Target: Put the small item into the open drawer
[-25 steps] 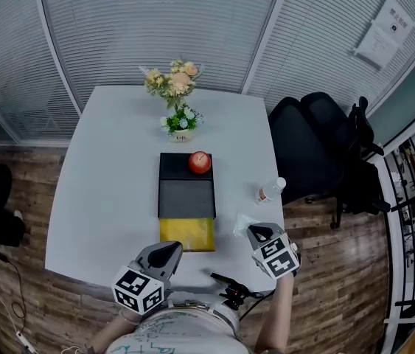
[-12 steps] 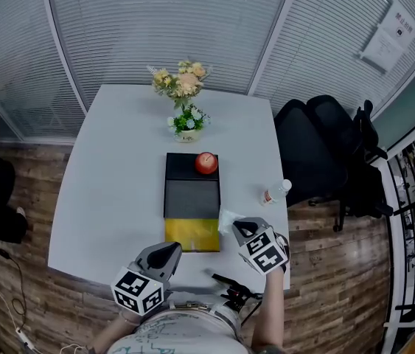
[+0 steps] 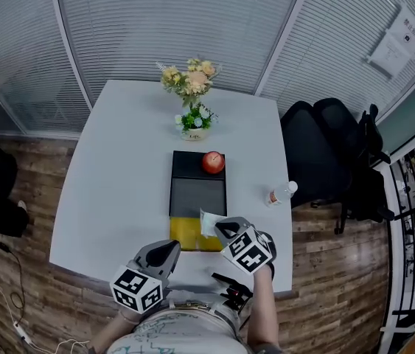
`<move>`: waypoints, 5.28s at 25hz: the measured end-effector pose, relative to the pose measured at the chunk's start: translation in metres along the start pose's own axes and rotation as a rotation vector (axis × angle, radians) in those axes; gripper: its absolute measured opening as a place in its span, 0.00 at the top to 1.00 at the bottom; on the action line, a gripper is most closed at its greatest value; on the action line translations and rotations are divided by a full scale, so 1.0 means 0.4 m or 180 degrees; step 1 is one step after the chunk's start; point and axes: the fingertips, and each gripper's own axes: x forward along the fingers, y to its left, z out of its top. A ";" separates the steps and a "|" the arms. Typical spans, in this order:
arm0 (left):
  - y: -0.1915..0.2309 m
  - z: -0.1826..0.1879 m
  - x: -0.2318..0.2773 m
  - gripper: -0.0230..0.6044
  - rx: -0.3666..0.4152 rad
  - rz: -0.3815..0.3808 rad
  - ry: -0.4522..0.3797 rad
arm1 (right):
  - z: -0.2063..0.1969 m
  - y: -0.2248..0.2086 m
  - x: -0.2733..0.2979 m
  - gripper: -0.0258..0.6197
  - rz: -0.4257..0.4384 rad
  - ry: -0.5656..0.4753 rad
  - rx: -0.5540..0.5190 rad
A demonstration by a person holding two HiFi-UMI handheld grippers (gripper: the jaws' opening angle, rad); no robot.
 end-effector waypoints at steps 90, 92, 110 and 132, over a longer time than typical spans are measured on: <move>0.055 -0.007 0.023 0.97 -0.0005 -0.0143 0.0245 | -0.151 0.139 0.444 0.96 0.0598 0.0951 -0.0332; 0.052 -0.008 0.027 0.97 -0.0005 -0.0154 0.0259 | -0.153 0.137 0.444 0.96 0.0602 0.0952 -0.0328; 0.041 -0.012 0.025 0.97 0.0015 -0.0158 0.0283 | -0.149 0.137 0.440 0.96 0.0646 0.0892 -0.0257; 0.040 -0.001 0.013 0.97 0.0002 -0.0140 0.0165 | -0.093 0.125 0.348 0.67 0.0790 0.0368 -0.0229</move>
